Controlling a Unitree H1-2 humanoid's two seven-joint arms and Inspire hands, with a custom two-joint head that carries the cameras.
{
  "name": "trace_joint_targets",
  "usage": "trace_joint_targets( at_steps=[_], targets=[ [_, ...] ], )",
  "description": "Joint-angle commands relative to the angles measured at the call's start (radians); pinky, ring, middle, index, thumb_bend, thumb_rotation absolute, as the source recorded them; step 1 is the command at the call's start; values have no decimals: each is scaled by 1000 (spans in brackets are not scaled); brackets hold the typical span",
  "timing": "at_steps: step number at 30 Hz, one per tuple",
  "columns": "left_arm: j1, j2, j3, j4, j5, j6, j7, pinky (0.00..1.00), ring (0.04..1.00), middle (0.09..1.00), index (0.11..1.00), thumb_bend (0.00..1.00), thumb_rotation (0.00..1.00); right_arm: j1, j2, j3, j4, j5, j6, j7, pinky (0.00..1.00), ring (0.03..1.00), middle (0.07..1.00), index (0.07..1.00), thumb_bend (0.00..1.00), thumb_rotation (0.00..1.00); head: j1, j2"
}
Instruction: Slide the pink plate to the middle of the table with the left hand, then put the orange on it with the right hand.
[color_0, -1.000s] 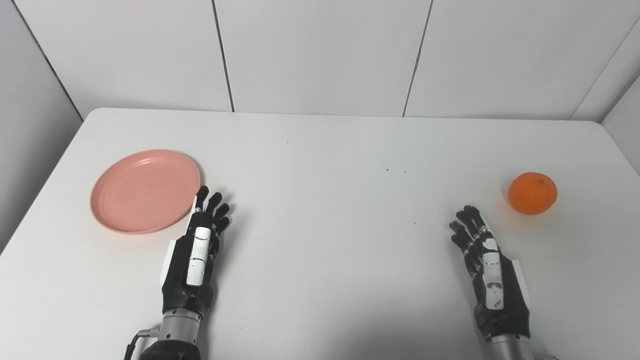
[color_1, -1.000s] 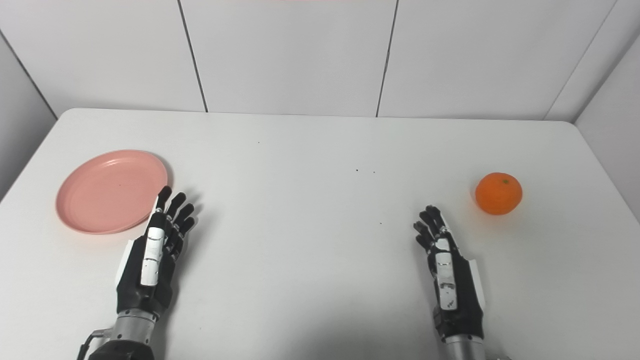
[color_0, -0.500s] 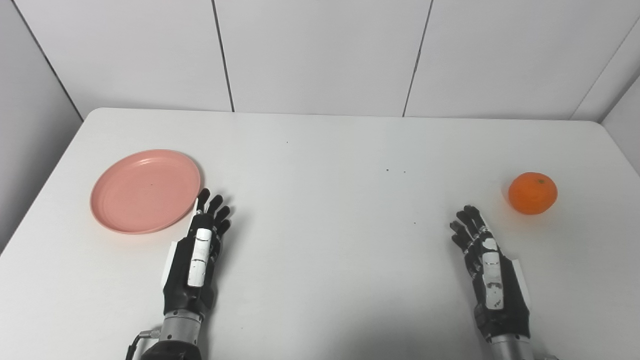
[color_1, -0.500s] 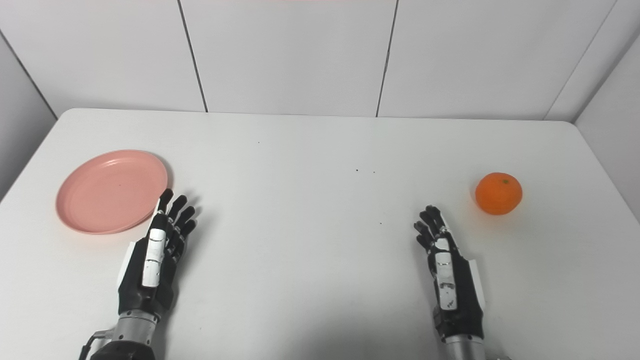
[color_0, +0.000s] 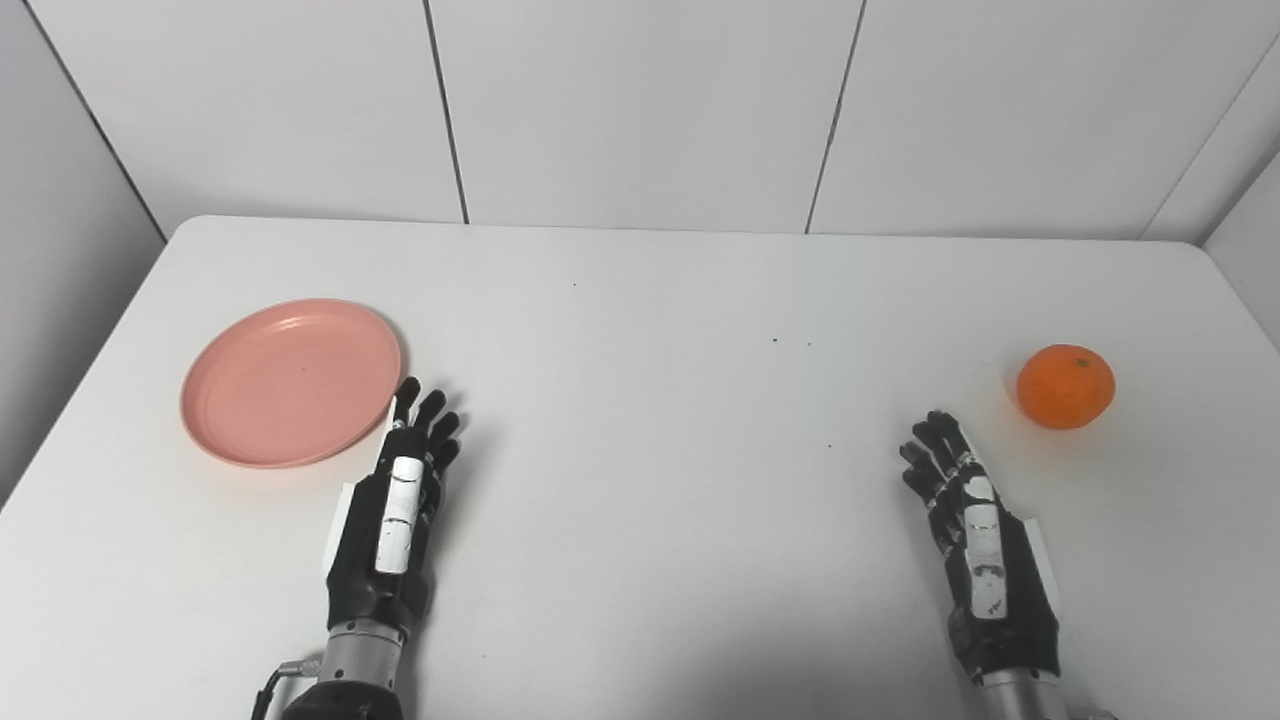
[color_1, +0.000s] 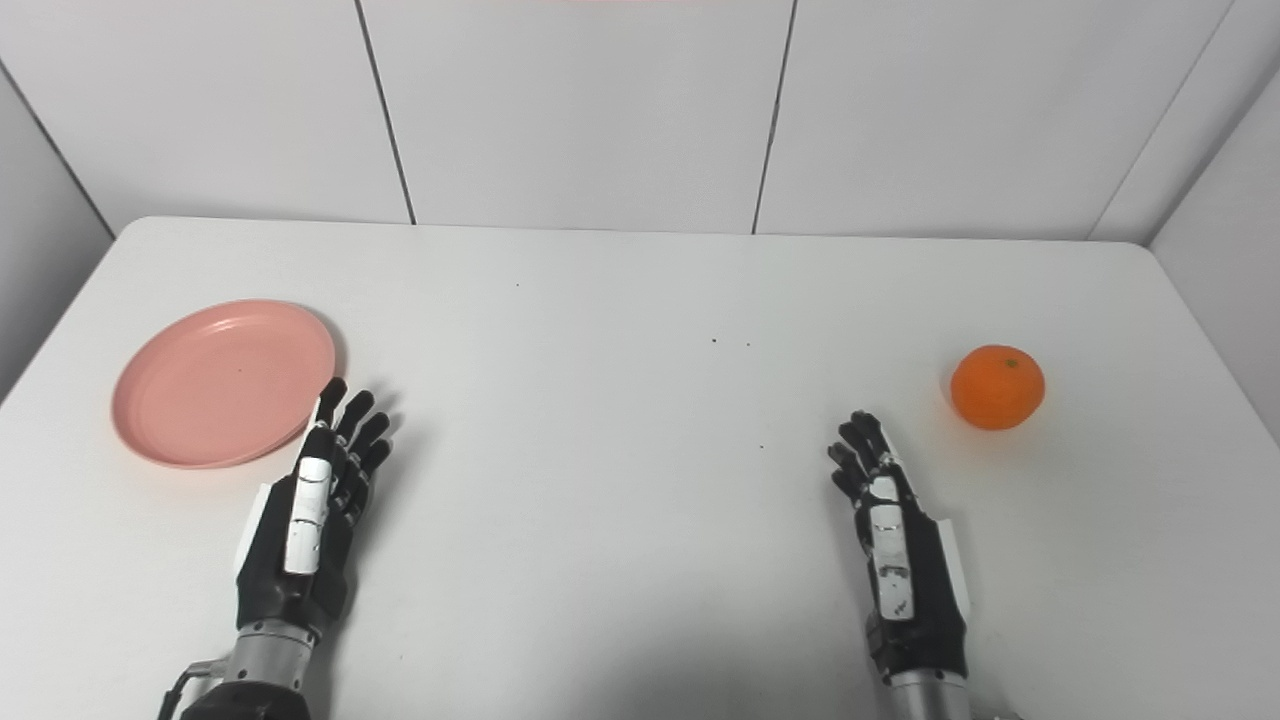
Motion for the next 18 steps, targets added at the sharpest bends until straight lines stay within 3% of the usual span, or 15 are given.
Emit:
trace_joint_targets(
  at_steps=[1,18],
  targets=[
    [159,25,8,-23,-7,-3,-11,963,952,975,998,758,876,17,1,12,-12,11,17,-4,923,897,914,912,844,1000,1,0],
    [160,25,9,-24,-13,-1,-14,968,953,974,995,736,872,17,0,14,-16,14,25,-2,917,887,906,912,840,1000,0,1]
  ],
)
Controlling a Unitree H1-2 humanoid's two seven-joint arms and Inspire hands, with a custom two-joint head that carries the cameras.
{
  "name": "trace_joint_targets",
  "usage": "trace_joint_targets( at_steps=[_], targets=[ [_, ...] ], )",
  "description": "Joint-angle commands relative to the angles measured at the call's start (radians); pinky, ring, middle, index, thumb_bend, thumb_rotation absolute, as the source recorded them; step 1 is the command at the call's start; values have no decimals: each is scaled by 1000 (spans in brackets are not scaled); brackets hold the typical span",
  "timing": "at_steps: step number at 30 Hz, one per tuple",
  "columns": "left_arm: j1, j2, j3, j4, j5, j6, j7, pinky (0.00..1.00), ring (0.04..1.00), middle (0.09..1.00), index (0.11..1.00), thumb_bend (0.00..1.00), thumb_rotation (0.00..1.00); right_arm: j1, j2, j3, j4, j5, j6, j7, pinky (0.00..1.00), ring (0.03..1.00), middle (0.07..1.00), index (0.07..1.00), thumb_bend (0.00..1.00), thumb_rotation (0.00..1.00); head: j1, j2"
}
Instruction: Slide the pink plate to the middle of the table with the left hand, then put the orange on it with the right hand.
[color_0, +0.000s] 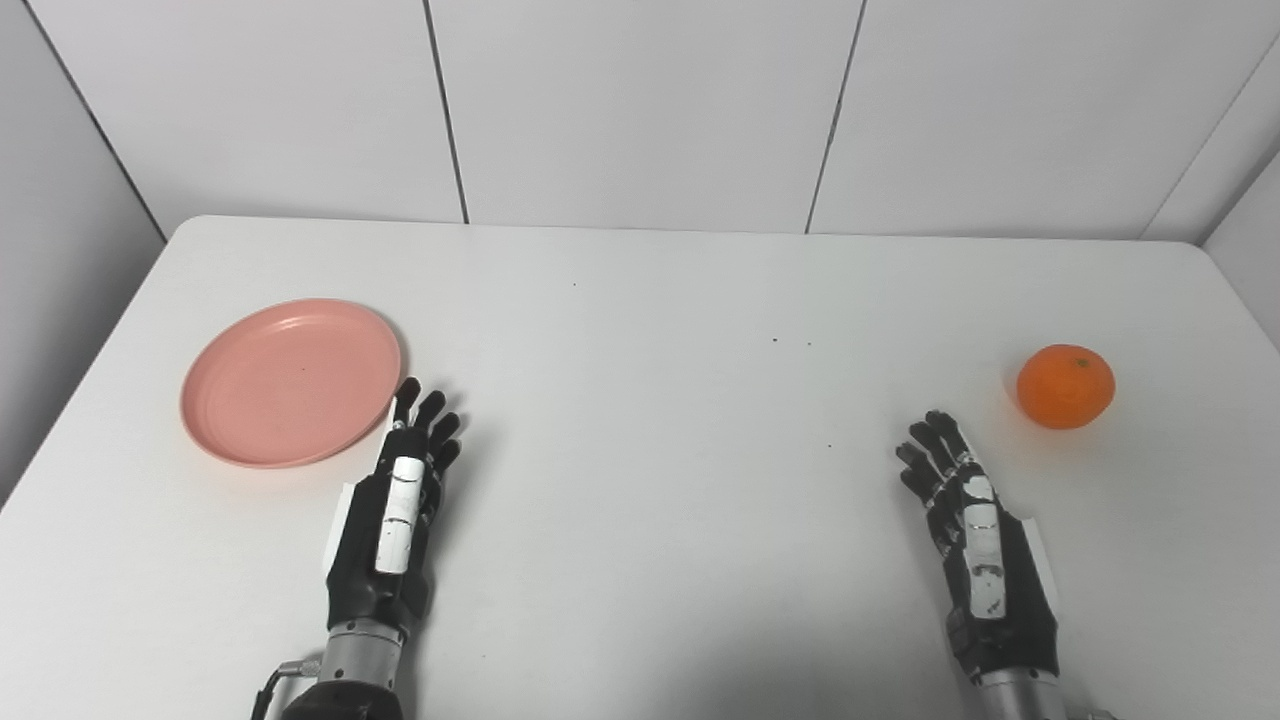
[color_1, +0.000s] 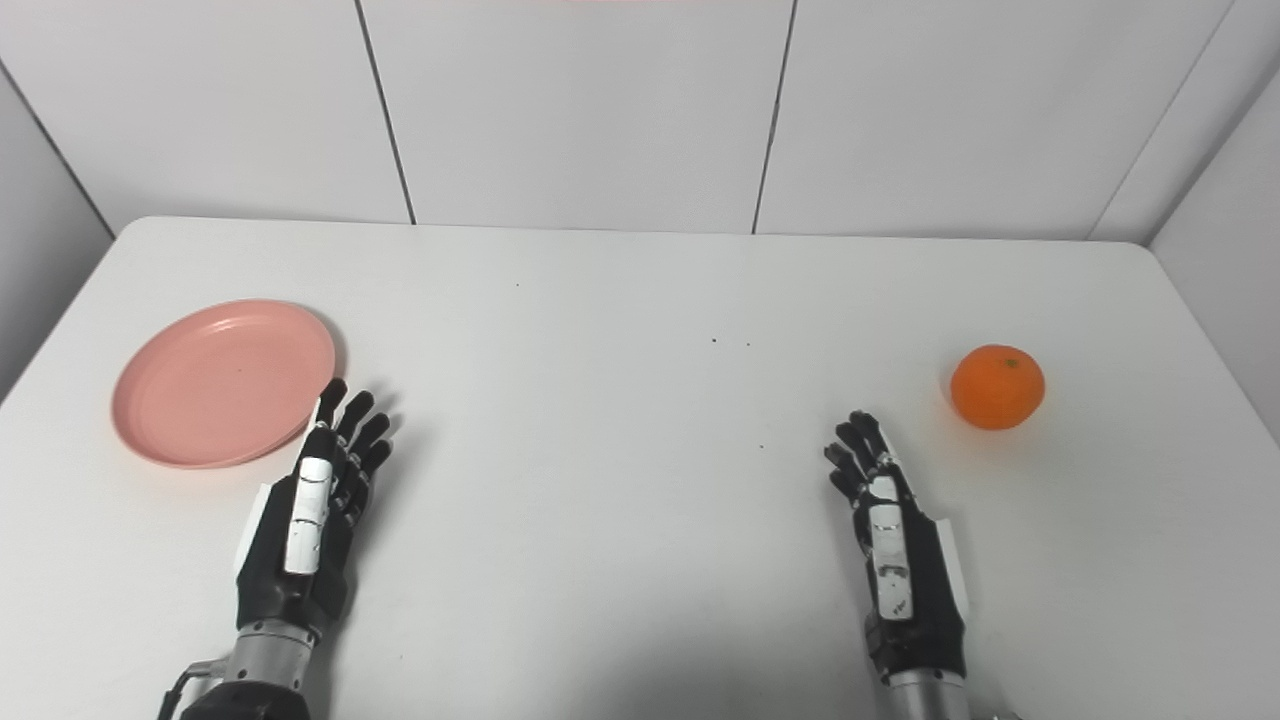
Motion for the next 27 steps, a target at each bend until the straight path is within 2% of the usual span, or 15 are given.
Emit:
trace_joint_targets(
  at_steps=[1,19,27],
  targets=[
    [160,24,8,-25,-13,-4,-13,966,952,974,993,745,867,17,0,11,-15,13,22,-3,917,886,905,911,843,1000,0,0],
    [157,14,3,-6,-4,-20,-9,969,952,974,996,742,859,15,-12,8,-2,26,18,5,922,886,906,917,840,1000,17,-15],
    [160,14,-1,8,1,-33,-11,971,952,977,996,746,862,18,-14,6,14,36,1,7,925,885,906,920,825,1000,38,-41]
  ],
)
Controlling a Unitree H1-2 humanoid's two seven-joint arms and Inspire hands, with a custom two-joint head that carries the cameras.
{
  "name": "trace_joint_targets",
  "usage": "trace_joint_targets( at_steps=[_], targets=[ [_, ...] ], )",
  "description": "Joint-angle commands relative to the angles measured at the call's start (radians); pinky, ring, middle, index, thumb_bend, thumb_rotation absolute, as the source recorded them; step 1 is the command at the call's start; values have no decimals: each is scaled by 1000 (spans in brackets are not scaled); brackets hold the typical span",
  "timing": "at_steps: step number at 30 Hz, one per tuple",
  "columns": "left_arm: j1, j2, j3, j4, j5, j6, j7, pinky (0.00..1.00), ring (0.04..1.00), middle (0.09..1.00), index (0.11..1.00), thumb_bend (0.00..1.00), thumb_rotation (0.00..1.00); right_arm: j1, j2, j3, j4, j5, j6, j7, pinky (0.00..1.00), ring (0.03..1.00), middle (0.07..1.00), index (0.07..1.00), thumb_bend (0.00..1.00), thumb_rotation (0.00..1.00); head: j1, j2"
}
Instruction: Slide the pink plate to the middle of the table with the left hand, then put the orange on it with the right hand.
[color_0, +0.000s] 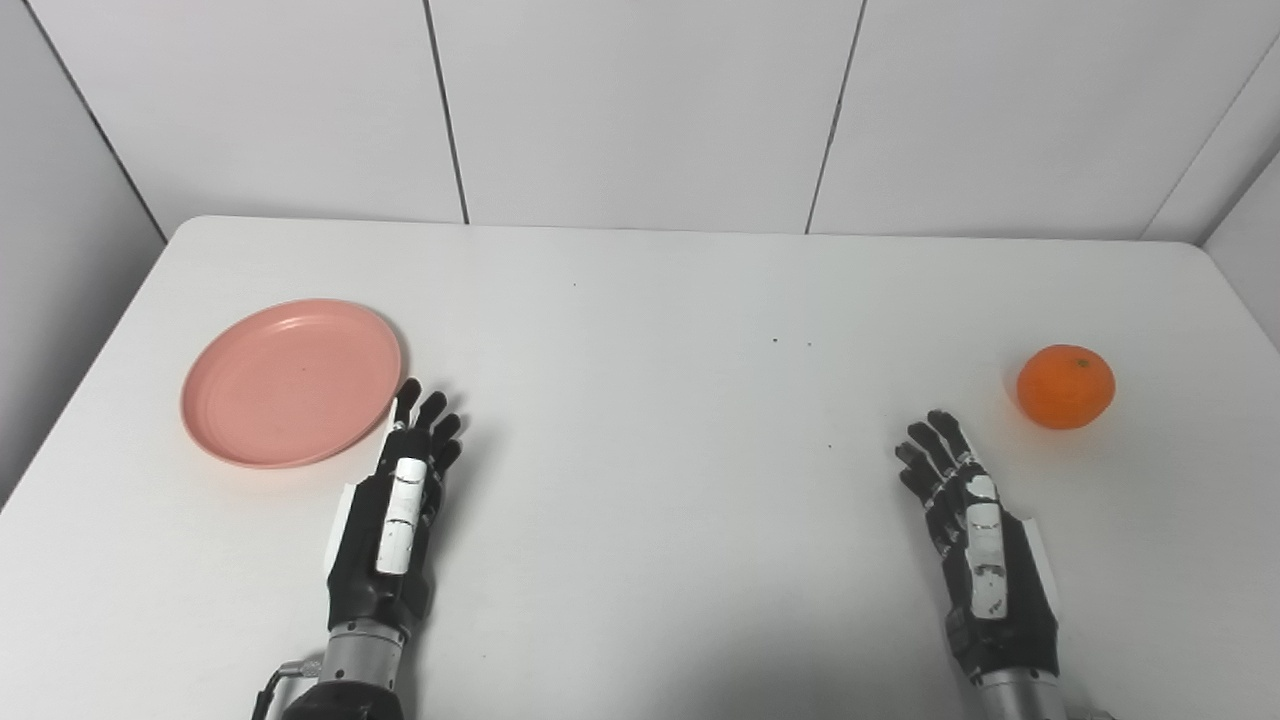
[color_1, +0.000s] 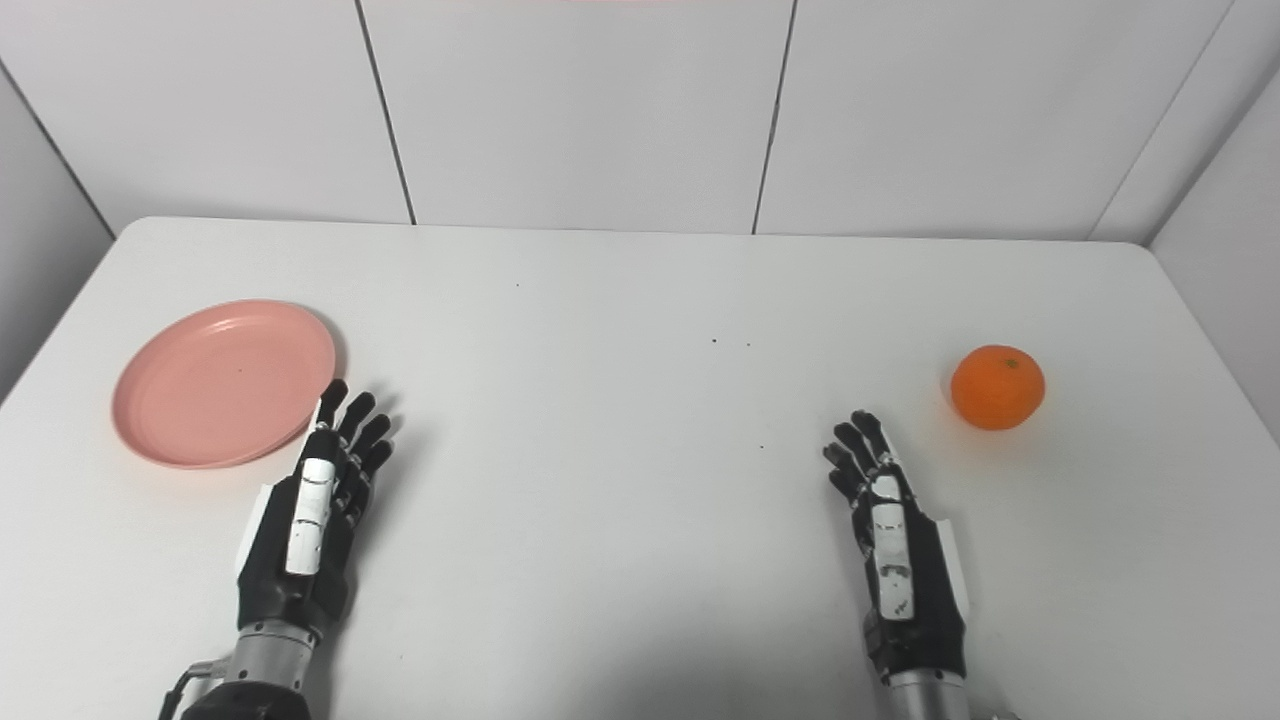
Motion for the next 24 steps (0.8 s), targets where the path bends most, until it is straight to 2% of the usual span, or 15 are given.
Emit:
trace_joint_targets(
  at_steps=[1,12,19,24],
  targets=[
    [161,14,-2,6,2,-31,-13,972,953,978,997,745,864,18,-12,5,17,14,-4,5,925,884,906,920,823,1000,16,-12],
    [161,-19,-44,52,39,-80,13,970,951,975,1000,697,865,19,-55,-22,76,64,-47,35,947,899,917,931,840,1000,132,-91],
    [159,-33,-66,81,49,-112,25,977,955,974,994,658,854,14,-80,-29,114,95,-67,48,971,915,929,939,848,1000,176,-127],
    [150,-38,-77,115,58,-139,45,960,942,961,982,625,836,7,-93,-31,155,113,-95,61,977,924,938,949,826,1000,211,-169]
  ],
)
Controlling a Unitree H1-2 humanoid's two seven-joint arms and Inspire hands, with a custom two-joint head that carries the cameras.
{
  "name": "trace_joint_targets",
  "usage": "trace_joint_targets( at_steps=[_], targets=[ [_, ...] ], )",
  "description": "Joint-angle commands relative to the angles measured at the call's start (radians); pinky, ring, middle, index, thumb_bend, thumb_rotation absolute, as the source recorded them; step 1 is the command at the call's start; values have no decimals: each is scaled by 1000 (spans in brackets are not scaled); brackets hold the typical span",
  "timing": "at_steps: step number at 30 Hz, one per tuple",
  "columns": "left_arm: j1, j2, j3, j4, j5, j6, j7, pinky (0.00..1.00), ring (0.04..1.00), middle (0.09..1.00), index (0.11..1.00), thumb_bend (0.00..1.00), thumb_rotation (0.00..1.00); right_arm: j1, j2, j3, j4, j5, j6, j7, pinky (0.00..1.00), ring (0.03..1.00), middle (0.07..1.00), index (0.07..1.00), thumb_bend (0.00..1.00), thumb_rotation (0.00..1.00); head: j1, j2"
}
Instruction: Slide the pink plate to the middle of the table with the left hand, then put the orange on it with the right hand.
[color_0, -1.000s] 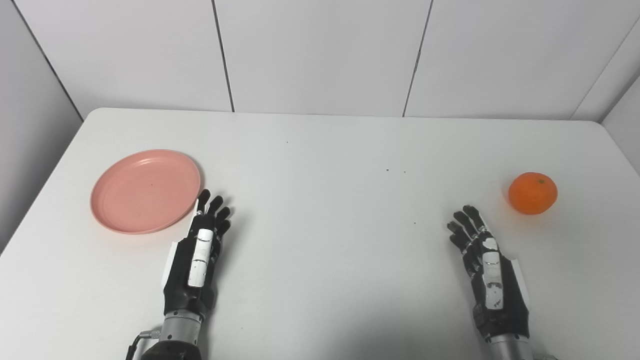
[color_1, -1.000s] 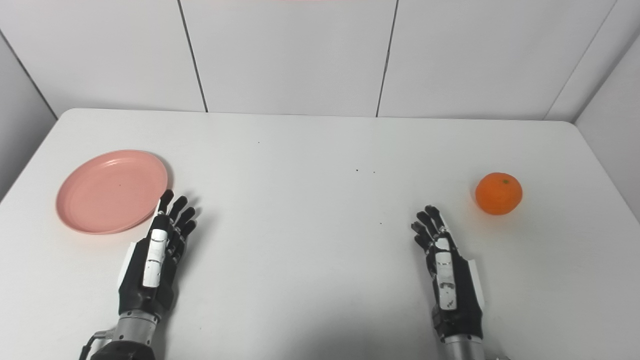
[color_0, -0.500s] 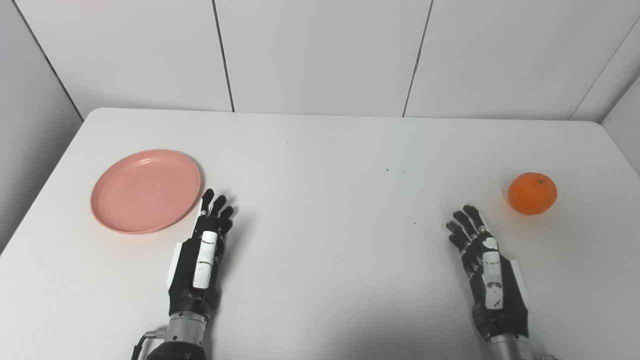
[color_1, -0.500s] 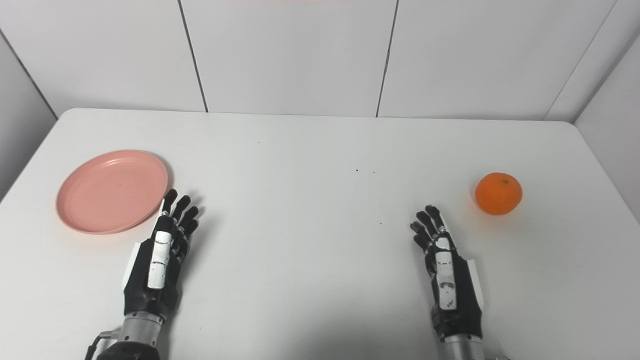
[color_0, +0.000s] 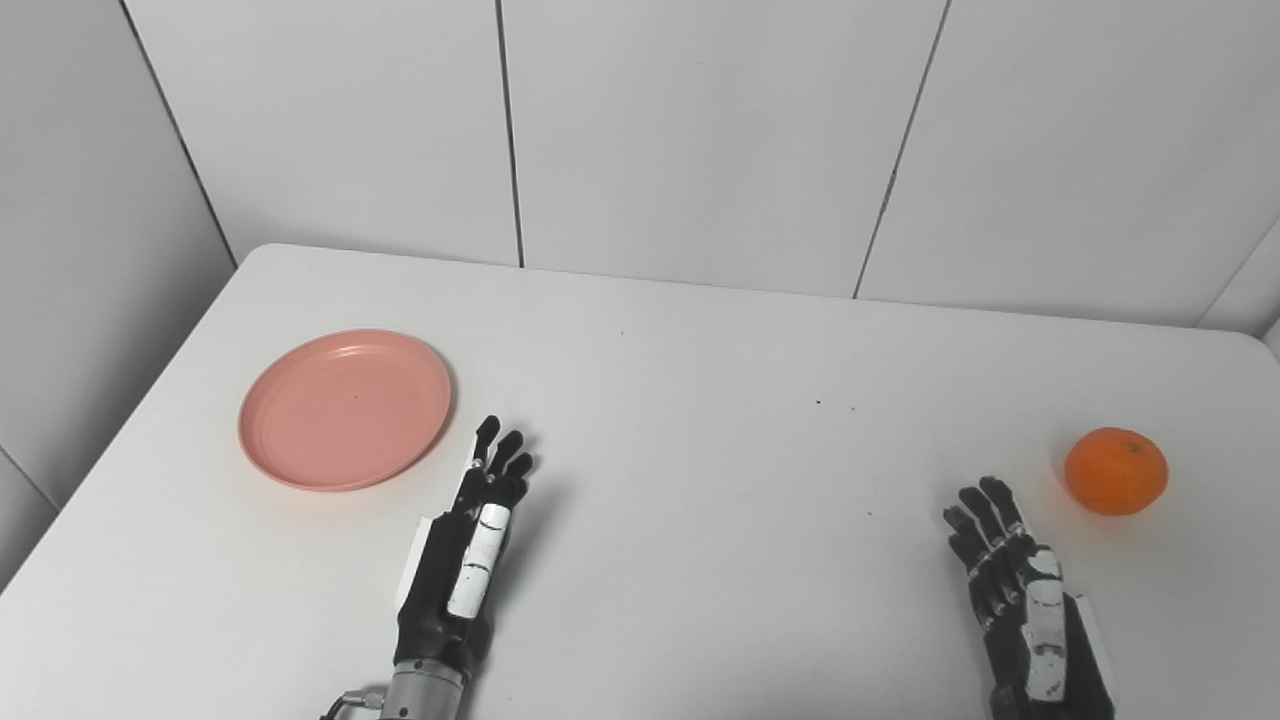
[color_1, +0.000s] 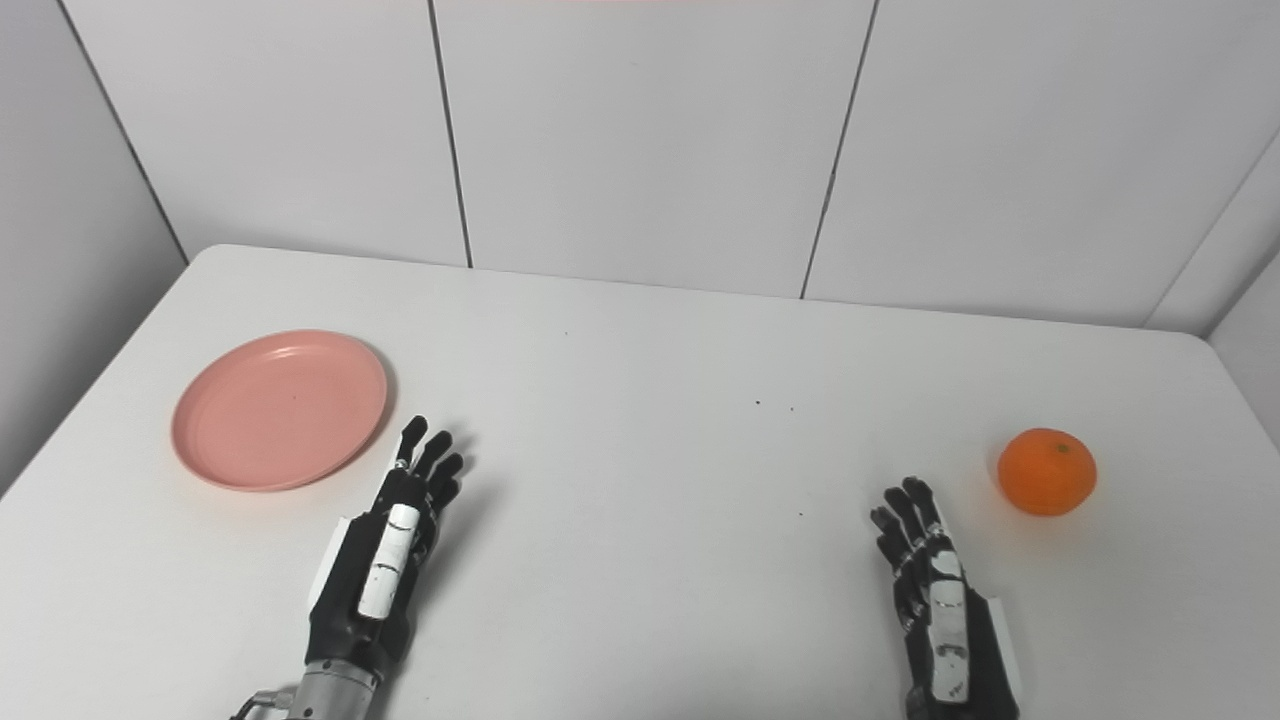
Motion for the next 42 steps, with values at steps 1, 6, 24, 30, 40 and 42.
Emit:
trace_joint_targets(
  at_steps=[1,6,24,30,40,42],
  targets=[
    [149,-19,0,49,14,-37,12,957,940,960,981,622,835,30,-33,-26,113,8,-81,18,977,923,938,951,822,1000,7,-11],
    [141,-17,-7,68,28,-44,23,934,933,954,976,609,831,22,-40,-24,145,13,-102,21,998,936,948,964,813,1000,23,-30],
    [125,-17,-11,96,-20,-45,8,912,905,914,939,609,752,4,-64,-6,195,18,-127,28,1000,964,969,983,829,1000,63,-71],
    [123,-12,-8,54,-57,-37,-5,873,874,878,866,688,750,5,-68,-3,187,19,-127,31,1000,954,962,975,830,1000,59,-57],
    [25,21,22,-36,-93,-24,-8,780,785,785,771,791,774,8,-64,4,180,4,-123,30,1000,942,955,970,824,1000,53,-56],
    [-6,34,32,-58,-92,-10,-9,778,787,788,773,794,789,6,-62,6,183,0,-127,29,1000,941,954,969,824,1000,52,-59]
  ],
)
